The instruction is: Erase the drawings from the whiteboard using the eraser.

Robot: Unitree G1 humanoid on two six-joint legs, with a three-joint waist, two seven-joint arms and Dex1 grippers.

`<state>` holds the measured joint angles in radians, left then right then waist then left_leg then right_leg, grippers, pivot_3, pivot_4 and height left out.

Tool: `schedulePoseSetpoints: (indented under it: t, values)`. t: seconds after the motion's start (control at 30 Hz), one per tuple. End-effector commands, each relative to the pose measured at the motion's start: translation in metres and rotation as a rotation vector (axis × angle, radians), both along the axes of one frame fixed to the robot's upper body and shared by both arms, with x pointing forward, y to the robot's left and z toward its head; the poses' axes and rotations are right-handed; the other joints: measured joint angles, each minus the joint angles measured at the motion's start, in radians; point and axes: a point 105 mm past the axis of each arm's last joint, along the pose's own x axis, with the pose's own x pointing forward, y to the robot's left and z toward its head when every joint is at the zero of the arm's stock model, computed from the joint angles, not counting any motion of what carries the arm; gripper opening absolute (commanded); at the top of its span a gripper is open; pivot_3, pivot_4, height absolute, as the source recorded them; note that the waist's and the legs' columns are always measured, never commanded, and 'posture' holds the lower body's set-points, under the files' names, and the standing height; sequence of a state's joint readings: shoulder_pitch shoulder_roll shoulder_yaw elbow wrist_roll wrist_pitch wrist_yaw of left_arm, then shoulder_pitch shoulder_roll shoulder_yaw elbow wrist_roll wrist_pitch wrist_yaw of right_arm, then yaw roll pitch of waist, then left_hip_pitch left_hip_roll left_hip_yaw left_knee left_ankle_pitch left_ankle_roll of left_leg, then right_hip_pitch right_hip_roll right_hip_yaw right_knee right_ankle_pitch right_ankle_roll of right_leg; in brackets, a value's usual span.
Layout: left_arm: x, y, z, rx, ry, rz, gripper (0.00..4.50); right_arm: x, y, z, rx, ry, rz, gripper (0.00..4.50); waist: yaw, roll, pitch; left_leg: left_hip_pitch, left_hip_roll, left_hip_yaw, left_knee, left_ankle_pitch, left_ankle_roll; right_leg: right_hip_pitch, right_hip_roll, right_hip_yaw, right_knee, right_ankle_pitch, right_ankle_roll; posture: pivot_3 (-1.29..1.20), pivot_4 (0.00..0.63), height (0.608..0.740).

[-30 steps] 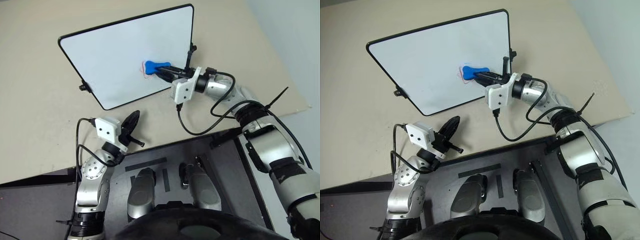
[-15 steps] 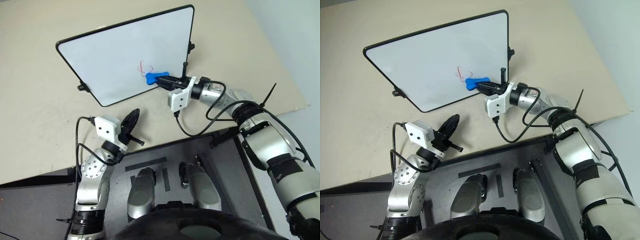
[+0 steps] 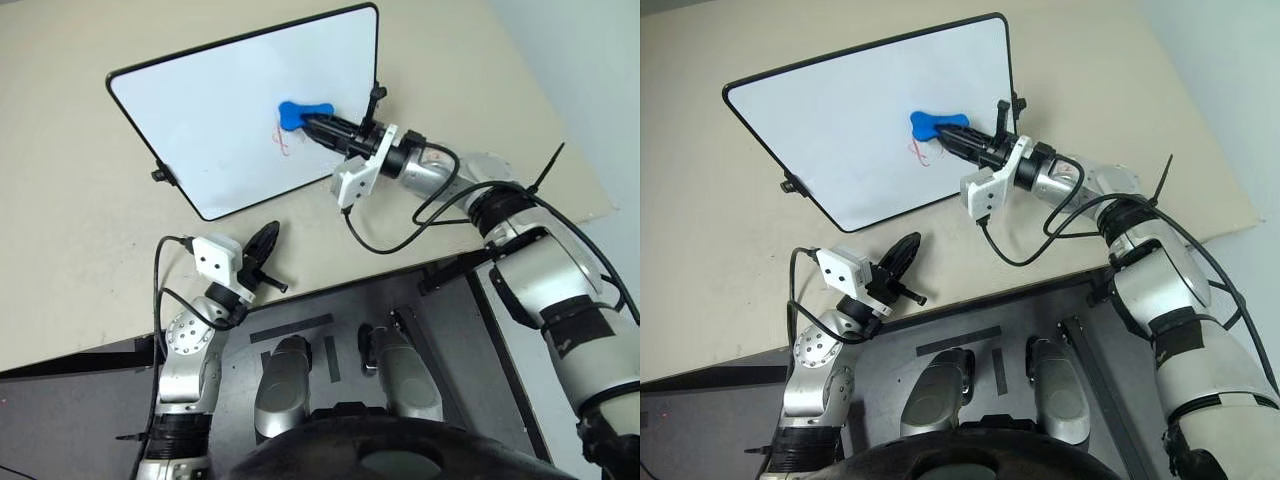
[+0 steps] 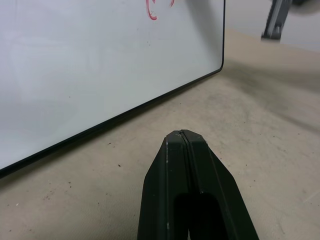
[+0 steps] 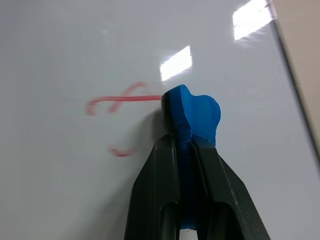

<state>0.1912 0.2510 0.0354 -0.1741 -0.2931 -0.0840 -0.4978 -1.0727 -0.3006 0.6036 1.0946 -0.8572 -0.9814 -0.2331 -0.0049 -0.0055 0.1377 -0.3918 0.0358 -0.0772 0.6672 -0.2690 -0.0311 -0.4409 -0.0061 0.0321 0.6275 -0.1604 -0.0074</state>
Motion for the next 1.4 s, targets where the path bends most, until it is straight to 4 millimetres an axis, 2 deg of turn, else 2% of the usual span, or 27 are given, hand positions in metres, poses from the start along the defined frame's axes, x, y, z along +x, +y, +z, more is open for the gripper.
schedulePoseSetpoints:
  t: [0.03,0.23,0.5,0.73,1.03,1.1,1.2,1.4]
  values:
    - [-0.001,0.001,0.009,0.004,-0.044,0.0,0.0,0.005,-0.007,-0.023,-0.074,0.048,-0.054,0.03,0.0,0.0,0.0,0.0,0.0,0.0,0.0,0.0,0.0,0.0,0.0,0.0,0.0,0.001,0.0,0.0,0.15,0.74]
    - [0.0,-0.003,0.016,0.004,-0.054,-0.008,0.0,0.009,-0.008,-0.023,-0.08,0.048,-0.077,0.03,0.0,0.0,0.0,0.0,0.0,0.0,0.0,0.0,0.0,-0.001,0.0,0.0,0.0,0.003,0.0,0.0,0.15,0.74]
    - [0.002,-0.011,0.031,0.001,-0.069,-0.019,0.0,0.012,-0.002,0.014,0.013,-0.082,-0.065,0.03,0.0,0.001,0.0,-0.002,0.0,0.0,0.0,0.0,0.0,-0.002,0.0,0.0,-0.001,0.003,0.0,0.0,0.15,0.74]
    - [0.003,-0.017,0.047,0.0,-0.077,-0.017,0.0,0.012,-0.007,0.026,0.078,-0.159,-0.063,0.03,-0.002,0.001,0.0,-0.002,0.0,0.0,0.0,0.0,0.0,-0.003,0.0,0.0,-0.001,0.004,-0.001,0.0,0.15,0.74]
    - [0.007,-0.021,0.061,0.0,-0.074,-0.021,0.0,0.001,0.005,0.036,0.132,-0.18,0.004,0.03,-0.002,0.001,0.0,-0.002,0.0,0.0,0.0,0.0,0.0,-0.003,0.0,0.0,-0.002,0.004,0.0,0.0,0.15,0.74]
    - [0.007,-0.021,0.061,-0.001,-0.071,-0.021,0.0,-0.002,0.011,0.031,0.114,-0.162,0.025,0.03,-0.002,0.001,0.0,-0.002,0.0,0.0,0.0,0.0,0.0,-0.003,0.0,0.0,-0.002,0.004,0.0,0.0,0.15,0.74]
    - [0.006,-0.021,0.061,-0.003,-0.067,-0.021,0.0,-0.004,0.018,0.007,0.028,-0.095,0.031,0.03,-0.005,0.001,0.0,-0.001,0.0,0.0,0.0,0.0,-0.001,-0.004,0.001,0.0,-0.003,0.004,0.0,0.0,0.15,0.74]
    - [0.004,-0.019,0.058,-0.005,-0.056,-0.007,0.0,-0.008,0.021,-0.021,-0.052,0.003,0.034,0.03,-0.005,0.001,0.0,0.0,0.0,0.0,-0.001,-0.001,-0.002,-0.005,0.001,-0.001,-0.003,0.004,0.0,0.0,0.15,0.74]
